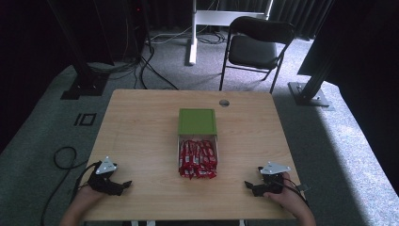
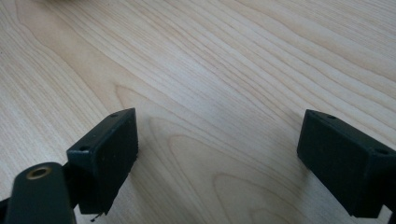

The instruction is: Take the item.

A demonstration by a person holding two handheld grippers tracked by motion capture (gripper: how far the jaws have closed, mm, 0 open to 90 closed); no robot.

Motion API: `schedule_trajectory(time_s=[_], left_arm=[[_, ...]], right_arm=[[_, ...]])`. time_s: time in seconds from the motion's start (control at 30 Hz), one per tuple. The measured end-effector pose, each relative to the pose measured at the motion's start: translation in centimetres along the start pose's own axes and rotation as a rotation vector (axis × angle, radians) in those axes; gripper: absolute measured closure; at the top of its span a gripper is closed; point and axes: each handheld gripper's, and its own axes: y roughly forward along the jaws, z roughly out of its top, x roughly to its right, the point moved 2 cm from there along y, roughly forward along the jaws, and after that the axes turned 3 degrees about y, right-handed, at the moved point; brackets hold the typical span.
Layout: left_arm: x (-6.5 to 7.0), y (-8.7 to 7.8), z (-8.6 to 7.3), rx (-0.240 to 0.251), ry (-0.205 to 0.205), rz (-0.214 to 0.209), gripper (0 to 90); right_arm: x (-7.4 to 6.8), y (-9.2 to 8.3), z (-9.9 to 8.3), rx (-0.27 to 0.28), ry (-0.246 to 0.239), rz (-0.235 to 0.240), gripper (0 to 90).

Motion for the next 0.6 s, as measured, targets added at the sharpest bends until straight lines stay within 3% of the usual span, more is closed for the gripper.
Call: schedule_trajectory(time_s=[0.6], left_arm=[[-0.01,-0.01,0.0,0.0,0.001,0.0,1.5]], right_arm=[[-0.02,0.02,0.02,0.001,0.01,-0.01,12.4]])
